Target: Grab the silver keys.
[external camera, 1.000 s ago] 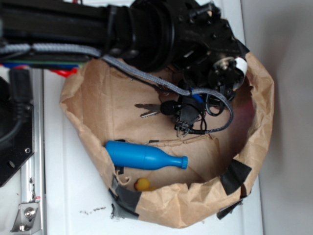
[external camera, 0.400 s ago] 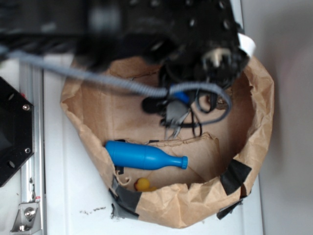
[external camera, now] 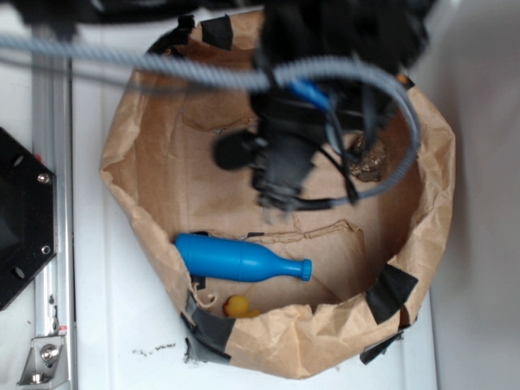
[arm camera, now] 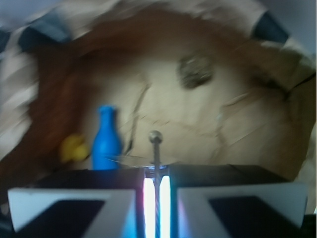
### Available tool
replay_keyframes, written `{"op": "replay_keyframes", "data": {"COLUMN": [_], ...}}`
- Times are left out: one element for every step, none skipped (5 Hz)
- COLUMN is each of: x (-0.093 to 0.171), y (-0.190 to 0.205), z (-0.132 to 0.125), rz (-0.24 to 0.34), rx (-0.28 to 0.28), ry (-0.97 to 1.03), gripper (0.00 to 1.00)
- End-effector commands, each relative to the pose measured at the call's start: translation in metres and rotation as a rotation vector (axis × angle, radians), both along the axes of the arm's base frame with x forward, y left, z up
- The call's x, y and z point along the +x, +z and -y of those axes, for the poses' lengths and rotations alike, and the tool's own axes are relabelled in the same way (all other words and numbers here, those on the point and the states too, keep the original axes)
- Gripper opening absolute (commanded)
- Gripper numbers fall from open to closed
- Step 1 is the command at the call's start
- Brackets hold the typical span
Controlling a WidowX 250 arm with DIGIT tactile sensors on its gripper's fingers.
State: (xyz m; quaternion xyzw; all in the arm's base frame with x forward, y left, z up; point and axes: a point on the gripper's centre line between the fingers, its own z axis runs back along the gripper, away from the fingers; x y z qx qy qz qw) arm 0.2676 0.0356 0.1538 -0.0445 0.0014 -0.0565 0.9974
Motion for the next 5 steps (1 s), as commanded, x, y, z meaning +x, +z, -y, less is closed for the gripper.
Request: {"op": "replay_keyframes", "data": {"x": [0.0125,0.011,0.0102,0.0094,0.0108], "y": [0.0121,0.0117,0.0106,0.007,0.0033], "z": [-0.0041,-0.0058,-0.0065,-0.0057,-0.005], "rz": [0.08,0.095,0.113,0.132,0.134], "rx": [0.015,0.004,0.0,0.015,0.03], "ry": [0.019,0.025,0.037,0.042,0.057], "gripper": [0.0,0.0,0.0,0.0,0.0]}}
